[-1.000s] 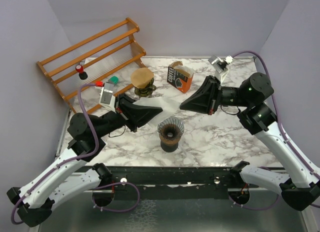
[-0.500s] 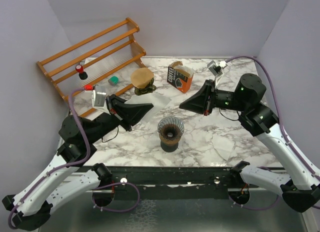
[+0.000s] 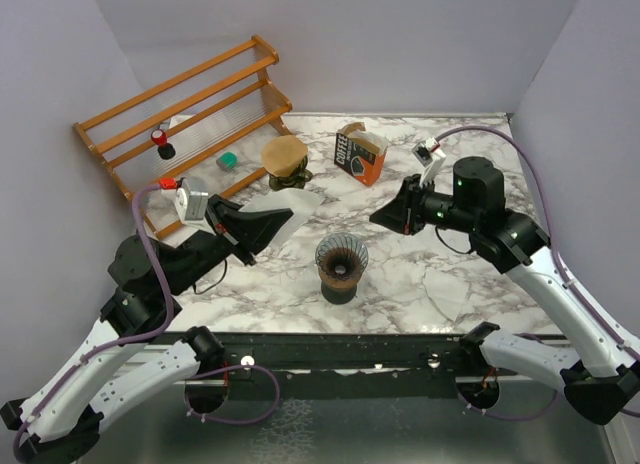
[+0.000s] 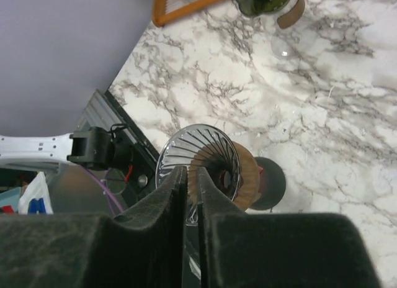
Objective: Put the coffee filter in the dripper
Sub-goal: Place the coffee filter in the coffee dripper.
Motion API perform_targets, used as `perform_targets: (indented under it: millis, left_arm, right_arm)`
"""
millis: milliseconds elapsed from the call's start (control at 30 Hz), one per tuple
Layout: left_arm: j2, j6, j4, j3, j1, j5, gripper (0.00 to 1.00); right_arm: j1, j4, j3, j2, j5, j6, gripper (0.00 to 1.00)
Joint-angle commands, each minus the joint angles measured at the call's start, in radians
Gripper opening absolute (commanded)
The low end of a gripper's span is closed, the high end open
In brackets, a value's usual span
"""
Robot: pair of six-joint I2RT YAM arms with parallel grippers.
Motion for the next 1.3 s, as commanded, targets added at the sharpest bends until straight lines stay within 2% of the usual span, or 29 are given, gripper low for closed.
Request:
perform_targets:
  millis: [0, 300, 433, 567, 700, 867, 1033, 1200, 1267]
  left_arm:
    - [-0.001, 0.010, -0.024, -0.025, 0.003, 0.126, 0.00]
    - [0.057, 0.067, -0.020, -0.033, 0.002, 0.433, 0.00]
    - [0.119, 0.076, -0.045, -0.001, 0.003, 0.546, 0.00]
    - [0.165, 0.070, -0.044, 0.015, 0.002, 0.611, 0.00]
    - [0.195, 0.073, -0.053, 0.035, 0.002, 0.632, 0.00]
    - [0.221, 0.066, -0.058, 0.046, 0.002, 0.630, 0.00]
    - [0.253, 0.064, -0.079, 0.061, 0.002, 0.621, 0.00]
    - [0.262, 0.054, -0.080, 0.053, 0.002, 0.625, 0.00]
    - [0.265, 0.048, -0.074, 0.051, 0.002, 0.626, 0.00]
  right_arm:
    - [0.007, 0.039, -0.044, -0.038, -0.050, -0.047, 0.21]
    - [0.007, 0.268, -0.060, -0.100, -0.358, -0.070, 0.53]
    - [0.007, 0.313, 0.001, -0.073, -0.463, -0.076, 0.63]
    - [0.007, 0.328, 0.068, -0.007, -0.582, -0.063, 0.69]
    - [0.009, 0.397, 0.078, 0.043, -0.695, 0.001, 0.70]
    - [0.058, 0.395, 0.075, 0.084, -0.695, -0.009, 0.68]
    - [0.145, 0.323, 0.098, 0.118, -0.635, -0.088, 0.66]
    - [0.156, 0.324, 0.099, 0.121, -0.628, -0.099, 0.55]
    - [0.159, 0.323, 0.100, 0.119, -0.621, -0.103, 0.46]
